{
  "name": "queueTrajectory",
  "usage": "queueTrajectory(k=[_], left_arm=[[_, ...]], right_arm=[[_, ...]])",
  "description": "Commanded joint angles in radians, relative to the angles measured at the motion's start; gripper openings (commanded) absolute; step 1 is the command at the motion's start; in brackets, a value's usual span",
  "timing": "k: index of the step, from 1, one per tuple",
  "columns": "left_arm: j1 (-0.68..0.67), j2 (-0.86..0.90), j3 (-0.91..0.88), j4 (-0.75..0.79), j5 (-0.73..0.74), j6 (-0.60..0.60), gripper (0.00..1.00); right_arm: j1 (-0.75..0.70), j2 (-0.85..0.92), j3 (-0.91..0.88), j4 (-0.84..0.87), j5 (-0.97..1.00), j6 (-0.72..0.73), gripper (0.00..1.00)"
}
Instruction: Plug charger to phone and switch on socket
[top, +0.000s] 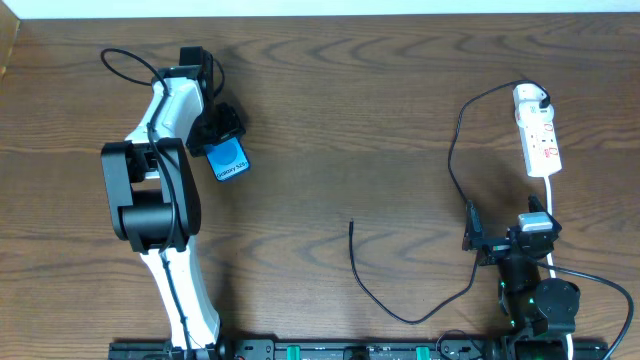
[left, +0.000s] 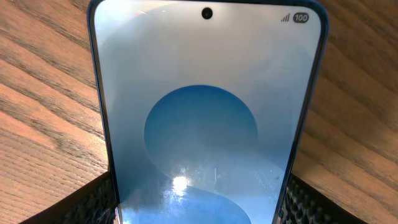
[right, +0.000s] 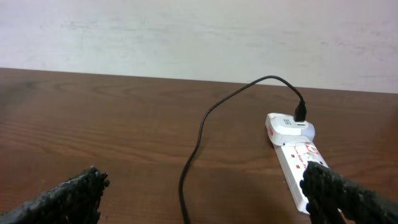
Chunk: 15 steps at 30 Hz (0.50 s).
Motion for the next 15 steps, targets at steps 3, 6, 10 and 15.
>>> queueTrajectory(k=[3, 6, 10, 15], left_arm=[[0.003, 0.019, -0.025, 0.005, 0.029, -0.009, 0.28], [0.002, 0.019, -0.024, 0.005, 0.029, -0.009, 0.11], [0.003, 0.019, -0.023, 0.005, 0.028, -0.009, 0.07], [0.003, 0.016, -0.003, -0.005, 0.029, -0.008, 0.07]], right_arm=[[0.003, -0.008, -0.001, -0.004, 0.004, 0.014, 0.99], [0.003, -0.008, -0.001, -0.004, 0.005, 0.014, 0.99], [0.003, -0.008, -0.001, -0.004, 0.005, 0.014, 0.99], [0.003, -0.008, -0.001, -0.004, 0.005, 0.014, 0.99]])
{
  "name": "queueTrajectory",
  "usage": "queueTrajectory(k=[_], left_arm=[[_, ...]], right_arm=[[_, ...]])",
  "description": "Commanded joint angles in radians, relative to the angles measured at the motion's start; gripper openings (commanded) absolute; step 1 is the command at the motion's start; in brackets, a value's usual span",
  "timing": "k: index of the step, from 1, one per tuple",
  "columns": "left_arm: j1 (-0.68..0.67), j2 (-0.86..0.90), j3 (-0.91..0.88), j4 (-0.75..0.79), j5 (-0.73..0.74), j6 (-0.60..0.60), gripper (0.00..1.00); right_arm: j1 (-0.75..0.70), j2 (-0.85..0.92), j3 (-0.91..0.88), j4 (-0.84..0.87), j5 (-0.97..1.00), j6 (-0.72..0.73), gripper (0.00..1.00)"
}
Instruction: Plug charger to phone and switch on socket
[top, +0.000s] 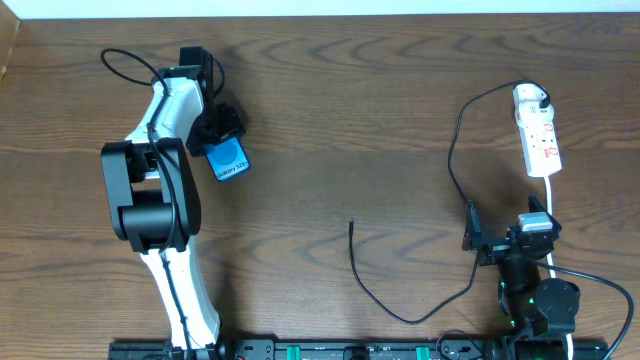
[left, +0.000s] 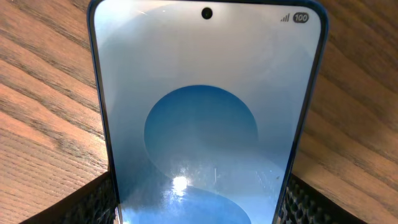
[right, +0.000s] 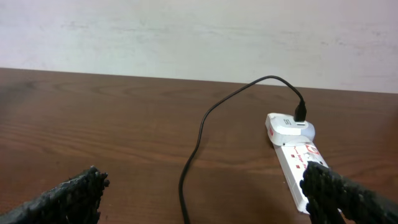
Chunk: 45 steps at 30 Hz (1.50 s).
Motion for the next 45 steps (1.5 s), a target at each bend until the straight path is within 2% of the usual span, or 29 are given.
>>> queueTrajectory(k=[1, 20, 25, 31, 36, 45], left_arm=[[0.003, 0.013, 0.0, -0.007, 0.029, -0.008, 0.07], [0.003, -0.13, 0.004, -0.014, 0.029, -0.006, 0.07], [0.003, -0.152, 0.004, -0.021, 0.092, -0.006, 0.07], [0.003, -0.171, 0.004, -0.006, 0.317, -0.01, 0.07], [0.003, -0.171, 0.004, 0.013, 0.62, -0.023, 0.07], [0.003, -0.171, 0.004, 0.014, 0.951, -0.239, 0.07]], right_arm=[[0.003, -0.008, -0.001, -0.004, 0.004, 0.014, 0.99], [0.003, -0.008, -0.001, -0.004, 0.004, 0.014, 0.99], [0.003, -0.008, -0.001, -0.004, 0.004, 0.014, 0.99], [0.003, -0.008, -0.001, -0.004, 0.004, 0.014, 0.99], [0.003, -0.008, -0.001, -0.004, 0.004, 0.014, 0.99], [0.003, -0.008, -0.001, -0.004, 0.004, 0.014, 0.99]])
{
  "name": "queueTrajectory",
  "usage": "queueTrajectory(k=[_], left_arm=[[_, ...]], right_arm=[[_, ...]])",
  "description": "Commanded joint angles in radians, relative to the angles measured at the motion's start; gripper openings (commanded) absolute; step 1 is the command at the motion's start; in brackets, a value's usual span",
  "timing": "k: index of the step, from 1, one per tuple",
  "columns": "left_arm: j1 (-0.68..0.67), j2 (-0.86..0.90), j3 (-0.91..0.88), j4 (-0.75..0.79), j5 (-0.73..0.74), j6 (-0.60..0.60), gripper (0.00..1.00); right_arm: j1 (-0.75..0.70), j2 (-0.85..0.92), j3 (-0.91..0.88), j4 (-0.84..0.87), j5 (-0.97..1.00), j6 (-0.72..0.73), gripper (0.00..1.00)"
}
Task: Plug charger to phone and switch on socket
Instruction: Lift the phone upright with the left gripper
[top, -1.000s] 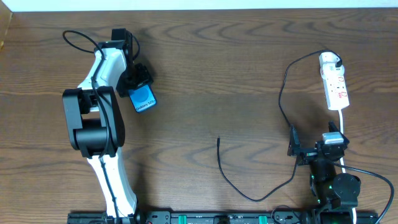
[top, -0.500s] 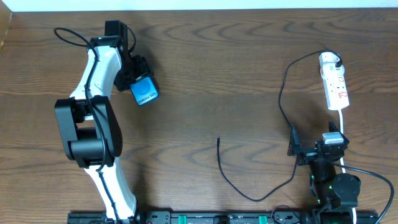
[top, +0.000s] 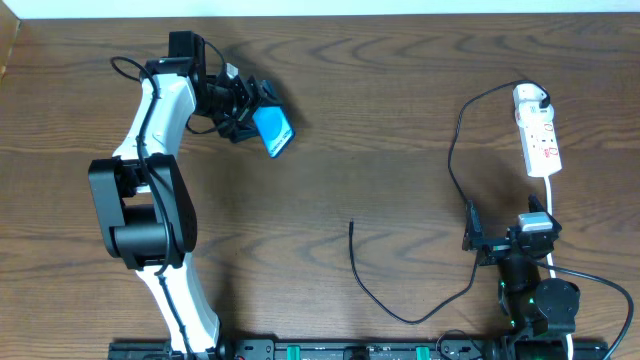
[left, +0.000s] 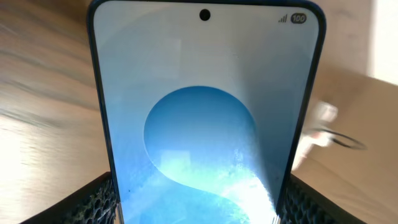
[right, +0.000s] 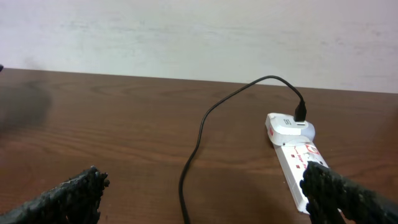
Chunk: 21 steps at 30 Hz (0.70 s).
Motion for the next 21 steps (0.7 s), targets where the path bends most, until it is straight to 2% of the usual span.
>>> queueTrajectory(k=[1, 9, 21], left_arm=[[0.003, -0.049, 0.003, 0.002, 0.236, -0.128, 0.07], [0.003, -0.049, 0.003, 0.002, 0.47, -0.19, 0.08], [0.003, -0.048, 0.003, 0.0, 0.655, -0.218, 0.07]], right_arm=[[0.003, -0.008, -0.001, -0.004, 0.004, 0.014, 0.99], [0.003, -0.008, -0.001, -0.004, 0.004, 0.014, 0.99], [0.003, -0.008, -0.001, -0.004, 0.004, 0.014, 0.99]])
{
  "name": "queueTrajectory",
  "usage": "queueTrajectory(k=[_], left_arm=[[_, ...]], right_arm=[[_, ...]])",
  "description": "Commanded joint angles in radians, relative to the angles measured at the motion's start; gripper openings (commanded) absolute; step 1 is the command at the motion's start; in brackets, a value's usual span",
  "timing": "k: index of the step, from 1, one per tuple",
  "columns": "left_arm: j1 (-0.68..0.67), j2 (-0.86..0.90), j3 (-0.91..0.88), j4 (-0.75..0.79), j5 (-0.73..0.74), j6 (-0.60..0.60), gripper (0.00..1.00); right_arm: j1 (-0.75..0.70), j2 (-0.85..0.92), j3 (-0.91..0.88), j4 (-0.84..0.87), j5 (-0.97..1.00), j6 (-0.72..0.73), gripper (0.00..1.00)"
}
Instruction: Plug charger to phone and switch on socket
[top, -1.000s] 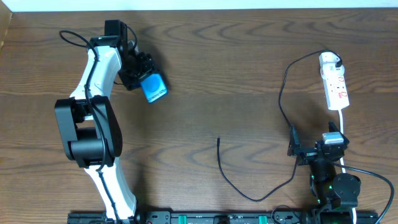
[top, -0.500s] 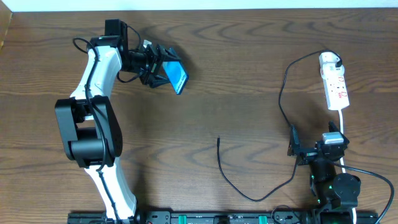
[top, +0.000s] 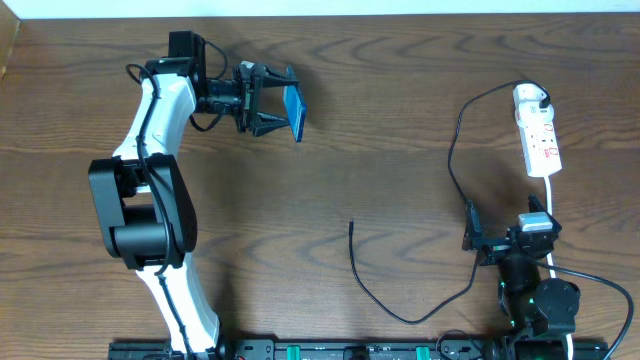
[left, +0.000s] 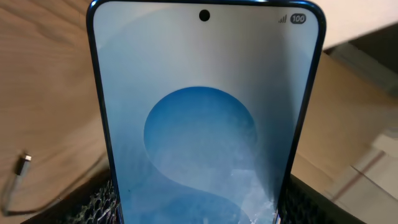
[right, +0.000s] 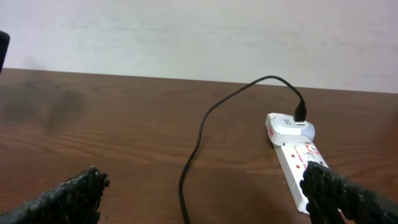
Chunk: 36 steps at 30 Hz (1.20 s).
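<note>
A blue-framed phone (top: 293, 111) with a lit blue-white screen (left: 205, 118) is held off the table, edge-on in the overhead view, with my left gripper (top: 275, 112) shut on its sides. The black charger cable (top: 455, 150) runs from a white adapter on the white socket strip (top: 537, 140) at the right; its free plug end (top: 351, 224) lies mid-table, also seen in the left wrist view as the plug (left: 23, 162). My right gripper (top: 505, 243) rests near the front right, open and empty, its fingers (right: 68, 193) wide apart facing the strip (right: 297, 158).
The wooden table (top: 340, 160) ends at a pale wall behind (right: 186, 31). The cable loops near the front edge (top: 410, 318). A rail with arm bases runs along the front (top: 330, 350).
My left gripper has swung the phone farther right and turned it edge-on to the overhead camera. The right arm, cable and socket strip have not moved.
My left gripper was shut on the phone, low over the table at the left, and stayed so. Then it held the phone lifted and farther back and right. Now the phone is farther right still and tilted. The right gripper stayed open throughout.
</note>
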Motion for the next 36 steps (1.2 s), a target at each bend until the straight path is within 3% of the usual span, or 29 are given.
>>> queueTrajectory(k=[1, 7, 16, 36], left_arm=[[0.003, -0.049, 0.003, 0.0, 0.131, -0.049, 0.07], [0.003, -0.049, 0.003, 0.001, 0.15, -0.124, 0.07], [0.003, -0.049, 0.003, 0.0, 0.228, -0.143, 0.07], [0.003, -0.049, 0.003, -0.003, 0.233, -0.249, 0.07]], right_arm=[[0.003, -0.008, -0.001, -0.004, 0.005, 0.014, 0.99], [0.003, -0.008, -0.001, -0.004, 0.004, 0.014, 0.99], [0.003, -0.008, -0.001, -0.004, 0.005, 0.014, 0.99], [0.003, -0.008, -0.001, -0.004, 0.005, 0.014, 0.99]])
